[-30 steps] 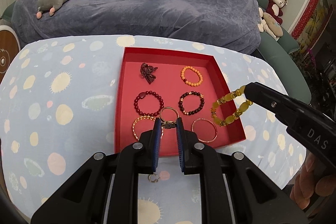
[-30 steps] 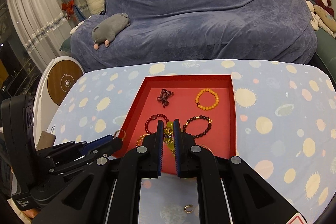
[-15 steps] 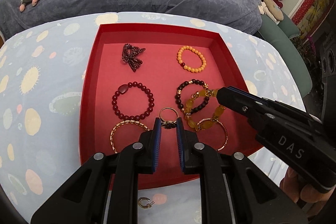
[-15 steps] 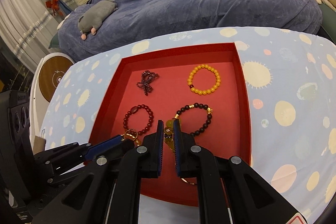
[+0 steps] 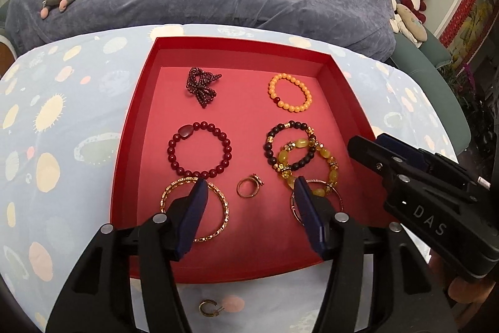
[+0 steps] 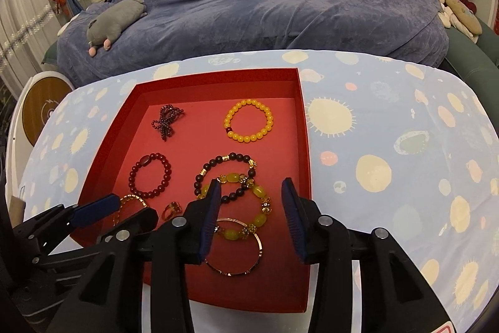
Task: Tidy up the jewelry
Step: 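Withdraw both open tools from the box toward the gold hoop earrings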
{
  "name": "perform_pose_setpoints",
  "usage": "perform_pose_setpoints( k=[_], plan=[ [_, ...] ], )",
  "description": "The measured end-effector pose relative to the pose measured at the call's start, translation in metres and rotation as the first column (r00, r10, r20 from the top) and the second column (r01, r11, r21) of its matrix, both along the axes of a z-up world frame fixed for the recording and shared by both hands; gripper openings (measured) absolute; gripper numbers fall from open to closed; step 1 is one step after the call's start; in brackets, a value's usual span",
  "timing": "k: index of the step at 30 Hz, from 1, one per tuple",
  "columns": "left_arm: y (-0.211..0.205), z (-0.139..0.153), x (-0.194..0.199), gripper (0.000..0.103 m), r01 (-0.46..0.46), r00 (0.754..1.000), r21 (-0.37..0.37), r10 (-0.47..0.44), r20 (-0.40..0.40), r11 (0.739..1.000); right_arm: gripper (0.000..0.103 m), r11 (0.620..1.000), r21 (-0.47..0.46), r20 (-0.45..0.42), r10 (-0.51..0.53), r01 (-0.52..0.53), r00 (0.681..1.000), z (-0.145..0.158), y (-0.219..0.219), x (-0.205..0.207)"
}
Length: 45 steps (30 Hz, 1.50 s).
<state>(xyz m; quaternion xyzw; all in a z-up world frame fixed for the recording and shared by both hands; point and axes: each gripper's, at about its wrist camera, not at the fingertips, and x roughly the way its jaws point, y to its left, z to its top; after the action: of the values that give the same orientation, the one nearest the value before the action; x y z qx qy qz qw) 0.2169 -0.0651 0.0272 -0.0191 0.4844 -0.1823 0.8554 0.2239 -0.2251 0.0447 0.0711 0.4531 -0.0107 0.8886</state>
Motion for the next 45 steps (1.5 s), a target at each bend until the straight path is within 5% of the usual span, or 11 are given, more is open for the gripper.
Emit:
perform_pose_setpoints(
  k=[45],
  plan=[
    [0.059,0.015,-0.092,0.055,-0.136,0.991,0.078,0.135,0.018,0.988,0.044,0.999,-0.004,-0.044,0.044,-0.044,0.998,0.008,0.041,-0.115]
  ],
)
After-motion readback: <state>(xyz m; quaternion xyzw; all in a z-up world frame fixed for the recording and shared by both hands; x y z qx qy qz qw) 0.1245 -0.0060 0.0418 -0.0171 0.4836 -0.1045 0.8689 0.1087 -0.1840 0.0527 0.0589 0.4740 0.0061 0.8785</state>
